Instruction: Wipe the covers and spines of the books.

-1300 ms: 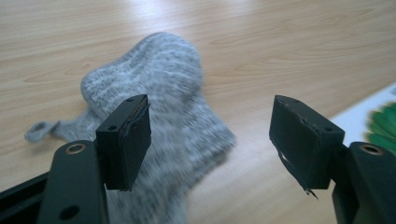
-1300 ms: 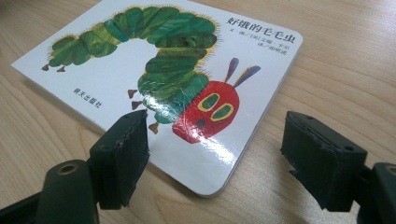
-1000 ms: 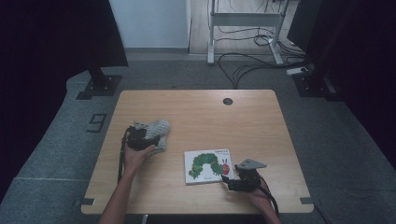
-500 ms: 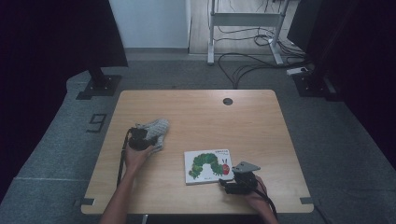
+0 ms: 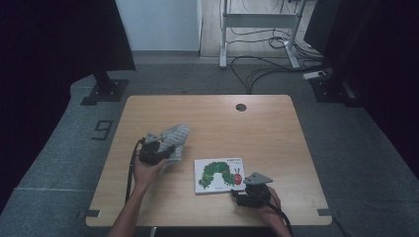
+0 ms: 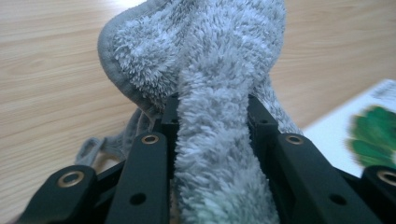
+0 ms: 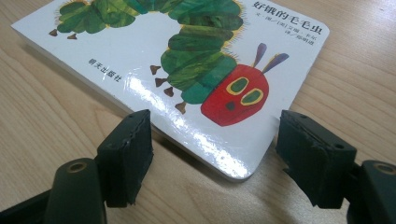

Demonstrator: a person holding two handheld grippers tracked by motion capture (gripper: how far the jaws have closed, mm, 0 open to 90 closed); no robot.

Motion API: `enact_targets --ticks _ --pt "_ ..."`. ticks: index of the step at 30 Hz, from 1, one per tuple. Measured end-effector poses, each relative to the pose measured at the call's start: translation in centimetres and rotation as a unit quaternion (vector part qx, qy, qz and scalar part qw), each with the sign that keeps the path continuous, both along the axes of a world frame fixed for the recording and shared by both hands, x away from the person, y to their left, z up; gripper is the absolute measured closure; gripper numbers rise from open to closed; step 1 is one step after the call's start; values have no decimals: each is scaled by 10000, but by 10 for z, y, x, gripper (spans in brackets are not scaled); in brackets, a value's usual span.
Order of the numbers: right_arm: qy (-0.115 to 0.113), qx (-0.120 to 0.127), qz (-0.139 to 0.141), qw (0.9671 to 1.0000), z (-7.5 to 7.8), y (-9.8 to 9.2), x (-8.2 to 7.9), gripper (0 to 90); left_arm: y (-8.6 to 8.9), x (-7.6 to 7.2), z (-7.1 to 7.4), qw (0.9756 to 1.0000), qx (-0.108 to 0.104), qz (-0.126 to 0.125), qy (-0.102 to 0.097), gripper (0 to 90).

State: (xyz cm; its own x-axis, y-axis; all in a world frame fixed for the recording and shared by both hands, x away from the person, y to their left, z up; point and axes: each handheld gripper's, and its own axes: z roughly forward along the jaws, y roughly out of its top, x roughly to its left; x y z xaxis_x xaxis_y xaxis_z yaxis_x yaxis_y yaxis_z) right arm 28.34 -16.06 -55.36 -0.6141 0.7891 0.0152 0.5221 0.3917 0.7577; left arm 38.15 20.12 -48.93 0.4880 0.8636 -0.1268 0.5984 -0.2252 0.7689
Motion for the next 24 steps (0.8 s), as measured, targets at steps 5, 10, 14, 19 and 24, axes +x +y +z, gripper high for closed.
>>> enact_targets --ticks 5,10,14,19,24 --pt "-2 -20 -45 10000 0 5 -2 276 -22 -12 -2 9996 63 -249 -70 675" --pt "-27 0 -5 10000 0 7 -4 302 -46 -21 -2 9986 20 -517 -102 675" --pt "12 108 -20 9999 0 6 -3 306 -61 -25 -2 9975 -6 -708 -56 675" --pt "24 123 18 9999 0 5 -2 298 -79 -28 -1 9958 -60 -910 11 675" --pt "30 122 33 9999 0 5 -2 288 -125 -34 -3 9914 103 -1295 159 675"
